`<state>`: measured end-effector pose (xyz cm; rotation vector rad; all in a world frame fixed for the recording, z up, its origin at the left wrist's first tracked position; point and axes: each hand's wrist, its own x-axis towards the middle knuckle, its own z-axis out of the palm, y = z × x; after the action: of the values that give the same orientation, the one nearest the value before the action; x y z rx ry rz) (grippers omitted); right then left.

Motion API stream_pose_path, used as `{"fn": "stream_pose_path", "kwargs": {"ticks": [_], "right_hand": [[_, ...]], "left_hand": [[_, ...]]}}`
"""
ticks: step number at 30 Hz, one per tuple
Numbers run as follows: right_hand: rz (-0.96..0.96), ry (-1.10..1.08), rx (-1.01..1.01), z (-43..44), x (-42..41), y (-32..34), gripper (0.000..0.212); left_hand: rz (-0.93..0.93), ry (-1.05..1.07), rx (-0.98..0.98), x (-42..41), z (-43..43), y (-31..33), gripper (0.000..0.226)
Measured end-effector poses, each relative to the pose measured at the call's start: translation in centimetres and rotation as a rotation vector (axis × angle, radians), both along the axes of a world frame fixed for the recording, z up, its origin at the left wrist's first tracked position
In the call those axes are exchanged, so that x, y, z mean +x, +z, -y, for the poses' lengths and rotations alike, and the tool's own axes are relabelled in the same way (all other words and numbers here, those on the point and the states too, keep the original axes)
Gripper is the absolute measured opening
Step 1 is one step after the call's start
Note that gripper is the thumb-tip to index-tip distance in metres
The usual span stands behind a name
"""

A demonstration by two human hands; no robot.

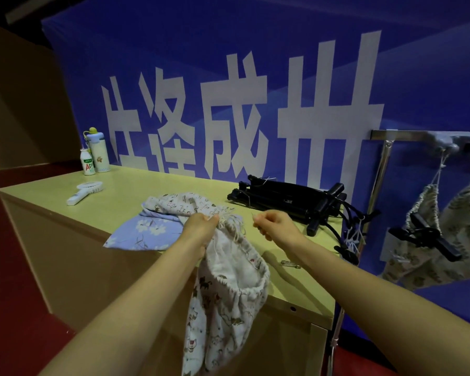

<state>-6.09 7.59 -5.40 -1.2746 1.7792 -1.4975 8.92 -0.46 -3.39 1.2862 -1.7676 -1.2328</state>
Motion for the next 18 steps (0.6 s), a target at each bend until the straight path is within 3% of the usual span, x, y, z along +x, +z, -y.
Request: {"fn": "stream_pose_path", "kwargs": {"ticks": [3,6,8,10,13,15,18], "right_hand": [[0.015,0.193,-0.026,-1.0,2.6,1.8,0.022],[-0.279,0.309,0.113,-0.9,4.2,1.7,0.019],[-0.480,0.285,0.166,-0.2,4.8,1.1,0.020],[-0.602,0.234,0.198,0.6,5.0,0.3,0.024],[-0.760,0.216,0.245,1.5,5.8,-0.4,0.028],[-0.791,0.228,0.230,1.7,6.1,-0.3,0.028],[-0.681,0.113,0.089,1.2,5.1,1.1,0.027]], "left_hand": [[0.028,0.022,-0.031,0.4,0.1,0.3,0.031],[0.050,0.051,-0.065,0.7,0.3,0.7,0.042],[0.096,0.054,-0.117,1.1,0.1,1.1,0.037],[0.123,0.070,-0.130,1.4,0.1,1.4,0.045],[0.083,0.073,-0.149,1.6,0.5,1.8,0.039],[0.048,0.071,-0.147,1.5,0.9,2.0,0.035],[-0.010,0.105,-0.136,0.7,1.3,1.8,0.041]]}}
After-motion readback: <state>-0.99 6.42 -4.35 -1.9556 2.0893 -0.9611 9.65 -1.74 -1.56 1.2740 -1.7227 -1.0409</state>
